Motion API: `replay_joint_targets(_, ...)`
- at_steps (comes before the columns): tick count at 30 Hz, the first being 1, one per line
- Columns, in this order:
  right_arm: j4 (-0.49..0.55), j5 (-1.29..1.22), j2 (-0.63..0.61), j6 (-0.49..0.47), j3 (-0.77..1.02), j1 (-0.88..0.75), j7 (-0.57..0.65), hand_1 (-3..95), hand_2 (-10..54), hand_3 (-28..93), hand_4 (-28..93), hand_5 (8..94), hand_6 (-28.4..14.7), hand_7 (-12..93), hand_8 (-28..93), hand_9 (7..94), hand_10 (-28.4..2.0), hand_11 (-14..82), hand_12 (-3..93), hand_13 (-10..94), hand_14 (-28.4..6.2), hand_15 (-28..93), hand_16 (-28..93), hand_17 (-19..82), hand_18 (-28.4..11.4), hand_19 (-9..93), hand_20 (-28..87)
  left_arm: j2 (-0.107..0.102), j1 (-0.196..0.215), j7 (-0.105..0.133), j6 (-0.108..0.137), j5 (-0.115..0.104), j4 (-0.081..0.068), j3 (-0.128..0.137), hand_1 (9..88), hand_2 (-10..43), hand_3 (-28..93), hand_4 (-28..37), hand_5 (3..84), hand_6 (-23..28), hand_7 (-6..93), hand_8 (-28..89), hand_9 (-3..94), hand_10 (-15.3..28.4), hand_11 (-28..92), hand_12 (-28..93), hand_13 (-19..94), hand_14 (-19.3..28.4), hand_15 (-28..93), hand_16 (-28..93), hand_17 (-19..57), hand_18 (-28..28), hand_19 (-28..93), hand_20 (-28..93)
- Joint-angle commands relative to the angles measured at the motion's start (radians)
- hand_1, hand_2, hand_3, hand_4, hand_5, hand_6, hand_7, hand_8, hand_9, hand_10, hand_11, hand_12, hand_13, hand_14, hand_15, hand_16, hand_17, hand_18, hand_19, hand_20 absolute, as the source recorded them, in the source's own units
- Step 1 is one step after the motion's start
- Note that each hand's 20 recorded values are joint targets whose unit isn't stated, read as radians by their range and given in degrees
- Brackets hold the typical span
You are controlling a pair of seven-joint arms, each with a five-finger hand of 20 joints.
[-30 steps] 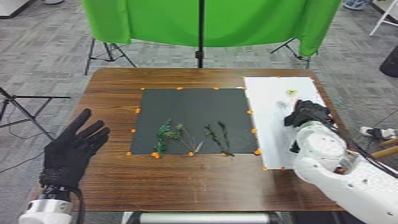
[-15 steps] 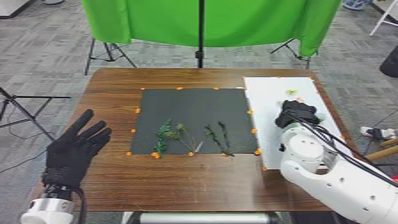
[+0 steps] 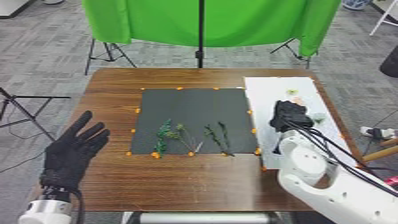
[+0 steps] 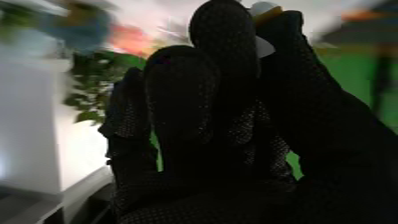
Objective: Arrange flowers
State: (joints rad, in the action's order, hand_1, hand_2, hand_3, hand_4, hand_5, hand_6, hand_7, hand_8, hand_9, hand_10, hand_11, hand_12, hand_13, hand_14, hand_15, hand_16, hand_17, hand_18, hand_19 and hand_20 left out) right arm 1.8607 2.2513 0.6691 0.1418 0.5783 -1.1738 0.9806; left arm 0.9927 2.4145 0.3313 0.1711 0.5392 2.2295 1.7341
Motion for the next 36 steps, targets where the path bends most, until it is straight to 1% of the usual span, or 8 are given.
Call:
replay_joint_targets(1,0.076,-0.01,0.18,0.048,-0.088,0.144,-0.137,58.0,-9.5,66,-28,87.8,1.4,16,2,92.3,-7.4,24.4,32.2,80,-6.0,64,22,32,-22.1,85,36,-0.009,0.012,0.022,-0.003,-0.007,-0.002,0.015,22.9,5.8,81,-26.6,33.0,6.7,10.7,-10,32.4,19.3,18,9,20,27.1,41,-9,-12.2,24.4,52,4)
replay_joint_targets(3,0.064,-0.007,0.239,0.042,-0.131,0.181,-0.174,57.7,-9.5,67,-28,87.7,1.3,16,2,92.2,-7.4,24.7,32.0,80,-6.0,65,22,32,-21.9,85,36,-0.009,0.006,0.016,-0.007,-0.005,-0.002,0.02,22.8,5.9,81,-26.6,33.0,6.7,10.7,-10,32.4,19.3,18,9,20,27.1,41,-9,-12.2,24.4,52,4)
replay_joint_targets(5,0.041,-0.024,0.303,0.033,-0.166,0.212,-0.233,57.4,-9.5,67,-28,87.7,1.4,16,2,92.1,-7.4,25.0,32.0,79,-6.0,65,22,32,-21.8,85,36,-0.033,0.018,0.052,0.009,-0.019,0.002,0.014,22.8,5.8,81,-26.7,33.0,6.7,10.7,-10,32.4,19.4,18,9,21,27.1,41,-8,-12.2,24.4,52,4)
replay_joint_targets(9,-0.037,-0.009,0.429,0.052,-0.254,0.281,-0.304,56.5,-9.5,68,-28,87.2,1.6,16,2,91.4,-7.5,26.4,31.9,78,-6.1,66,22,31,-21.5,85,37,-0.053,0.005,0.069,0.003,-0.025,-0.002,0.014,22.6,5.9,81,-26.8,33.0,6.7,10.8,-10,32.4,19.4,18,9,21,27.1,41,-8,-11.8,24.5,52,4)
replay_joint_targets(16,-0.197,0.009,0.587,0.041,-0.36,0.359,-0.377,55.2,-9.5,68,-28,86.2,2.4,17,2,89.5,-7.7,32.3,30.0,77,-6.2,69,22,30,-21.5,85,38,-0.063,-0.055,0.043,-0.006,-0.014,-0.011,0.023,22.3,6.0,81,-27.1,33.0,6.7,10.6,-10,32.6,19.4,18,9,21,27.2,42,-8,-11.7,25.0,53,5)
replay_joint_targets(24,-0.276,-0.016,0.607,0.052,-0.532,0.473,-0.326,53.9,-9.5,67,-28,85.6,2.7,16,1,88.0,-7.9,36.0,28.5,76,-6.5,70,22,29,-21.6,84,39,-0.09,-0.153,0.04,-0.021,-0.015,-0.042,-0.013,22.3,6.0,81,-27.3,33.1,6.7,10.7,-10,32.7,19.5,18,9,21,27.2,42,-9,-11.7,25.0,53,5)
replay_joint_targets(26,-0.288,-0.038,0.61,0.035,-0.562,0.501,-0.313,53.3,-9.5,67,-28,84.6,2.8,16,0,87.2,-8.0,37.9,27.0,75,-6.5,70,21,29,-21.6,84,39,-0.112,-0.161,0.085,-0.011,-0.034,-0.05,-0.036,22.3,6.0,81,-27.3,33.1,6.6,10.7,-10,32.7,19.4,18,9,21,27.2,42,-9,-11.7,24.9,53,5)
replay_joint_targets(36,-0.291,-0.033,0.616,-0.169,-0.482,0.455,-0.341,44.2,-9.5,72,-28,72.9,2.8,15,-6,80.6,-9.2,44.1,23.9,70,-8.1,74,20,25,-22.9,82,42,-0.132,-0.176,0.098,-0.004,-0.051,-0.058,-0.049,22.3,5.9,81,-27.2,33.2,6.7,10.6,-10,32.7,19.4,18,9,21,27.2,42,-9,-11.7,24.9,53,5)
